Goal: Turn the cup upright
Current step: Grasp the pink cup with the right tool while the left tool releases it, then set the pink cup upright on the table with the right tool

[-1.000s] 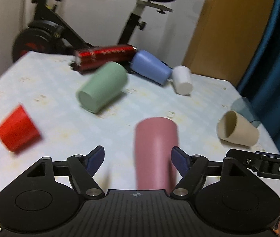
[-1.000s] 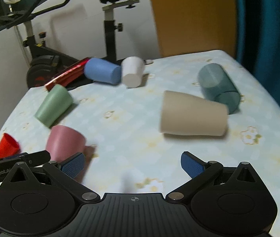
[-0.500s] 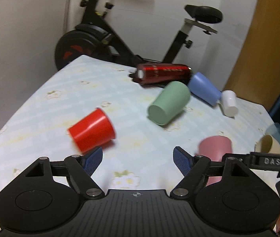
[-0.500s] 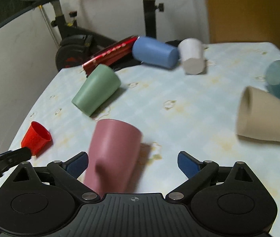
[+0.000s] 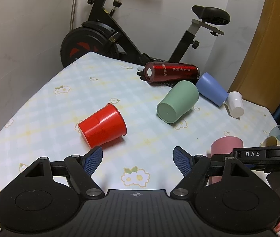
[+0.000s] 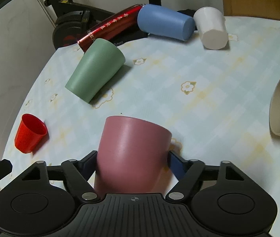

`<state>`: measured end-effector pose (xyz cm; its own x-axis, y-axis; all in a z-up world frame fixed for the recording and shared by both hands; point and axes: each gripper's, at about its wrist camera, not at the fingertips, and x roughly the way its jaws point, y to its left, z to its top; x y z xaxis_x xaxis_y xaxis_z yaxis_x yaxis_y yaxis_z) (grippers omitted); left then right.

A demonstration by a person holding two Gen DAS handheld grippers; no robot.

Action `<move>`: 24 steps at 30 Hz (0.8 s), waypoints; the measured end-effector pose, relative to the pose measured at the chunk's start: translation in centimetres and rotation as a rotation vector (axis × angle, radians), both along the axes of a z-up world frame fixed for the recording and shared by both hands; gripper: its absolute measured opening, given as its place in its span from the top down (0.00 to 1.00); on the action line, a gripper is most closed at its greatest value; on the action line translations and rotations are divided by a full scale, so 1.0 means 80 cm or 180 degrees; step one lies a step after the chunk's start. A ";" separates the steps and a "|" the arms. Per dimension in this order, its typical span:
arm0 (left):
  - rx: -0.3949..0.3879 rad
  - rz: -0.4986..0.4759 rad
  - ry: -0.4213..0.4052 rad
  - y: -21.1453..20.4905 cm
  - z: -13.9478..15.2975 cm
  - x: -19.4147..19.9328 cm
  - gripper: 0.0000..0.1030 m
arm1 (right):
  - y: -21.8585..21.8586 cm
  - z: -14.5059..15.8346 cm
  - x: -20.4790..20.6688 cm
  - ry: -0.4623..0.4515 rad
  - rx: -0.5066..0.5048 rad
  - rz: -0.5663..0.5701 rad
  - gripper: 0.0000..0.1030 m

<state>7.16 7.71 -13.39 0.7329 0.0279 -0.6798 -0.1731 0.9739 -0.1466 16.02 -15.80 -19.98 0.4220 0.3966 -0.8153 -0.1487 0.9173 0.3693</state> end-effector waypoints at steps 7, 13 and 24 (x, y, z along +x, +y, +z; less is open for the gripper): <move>0.0025 -0.0014 0.0029 -0.006 -0.002 -0.005 0.22 | -0.013 -0.003 -0.007 0.0026 0.0151 -0.0032 0.34; 0.0006 -0.0018 0.0007 -0.008 0.000 -0.011 0.22 | -0.024 0.000 -0.020 -0.0004 0.0117 -0.0076 0.34; -0.0035 -0.0054 -0.0119 -0.021 0.005 -0.028 0.22 | -0.037 0.029 -0.098 -0.0709 -0.0119 -0.0082 0.35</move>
